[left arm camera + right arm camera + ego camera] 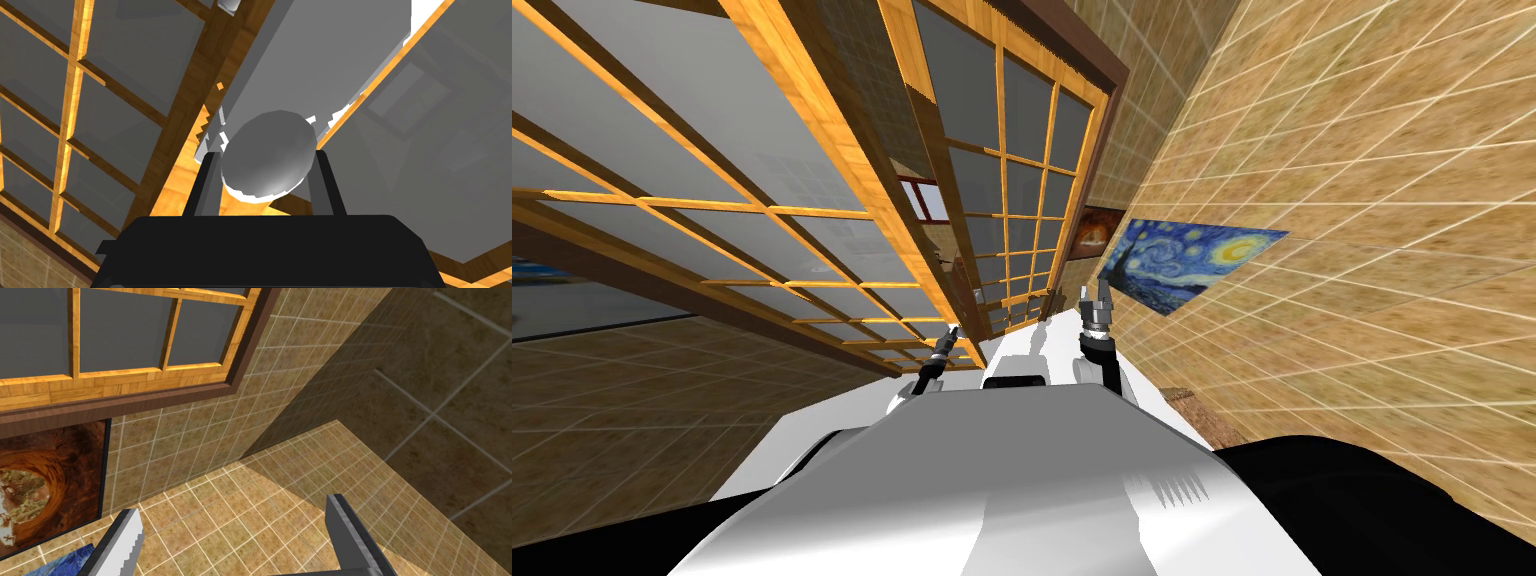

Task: Pull the door open

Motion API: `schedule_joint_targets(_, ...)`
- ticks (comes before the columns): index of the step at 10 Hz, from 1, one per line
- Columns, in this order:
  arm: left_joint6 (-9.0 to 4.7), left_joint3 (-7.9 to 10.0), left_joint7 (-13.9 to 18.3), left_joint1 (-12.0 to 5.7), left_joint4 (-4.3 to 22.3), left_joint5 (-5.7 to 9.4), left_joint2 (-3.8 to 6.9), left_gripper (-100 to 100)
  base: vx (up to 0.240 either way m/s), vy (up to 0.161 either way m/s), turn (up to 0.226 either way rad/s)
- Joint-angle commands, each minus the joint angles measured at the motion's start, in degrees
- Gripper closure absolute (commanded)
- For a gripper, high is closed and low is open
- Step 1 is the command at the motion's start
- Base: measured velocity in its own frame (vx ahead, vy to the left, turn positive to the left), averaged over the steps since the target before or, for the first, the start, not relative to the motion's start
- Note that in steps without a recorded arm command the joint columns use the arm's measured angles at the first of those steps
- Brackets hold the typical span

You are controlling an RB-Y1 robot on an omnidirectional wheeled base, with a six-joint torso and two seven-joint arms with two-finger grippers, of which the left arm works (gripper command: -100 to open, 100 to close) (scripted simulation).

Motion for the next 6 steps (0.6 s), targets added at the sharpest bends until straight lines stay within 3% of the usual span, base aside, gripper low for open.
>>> schedule_joint_targets(1, 0.26, -0.54, 2.8, 0.29, -0.2, 0.29, -0.46, 100, -0.026, 0.013, -0.025)
schedule_joint_targets(6, 0.56, -1.25, 9.7, 0.22, -0.4, 1.57, -0.5, 100, -0.032, 0.014, -0.029)
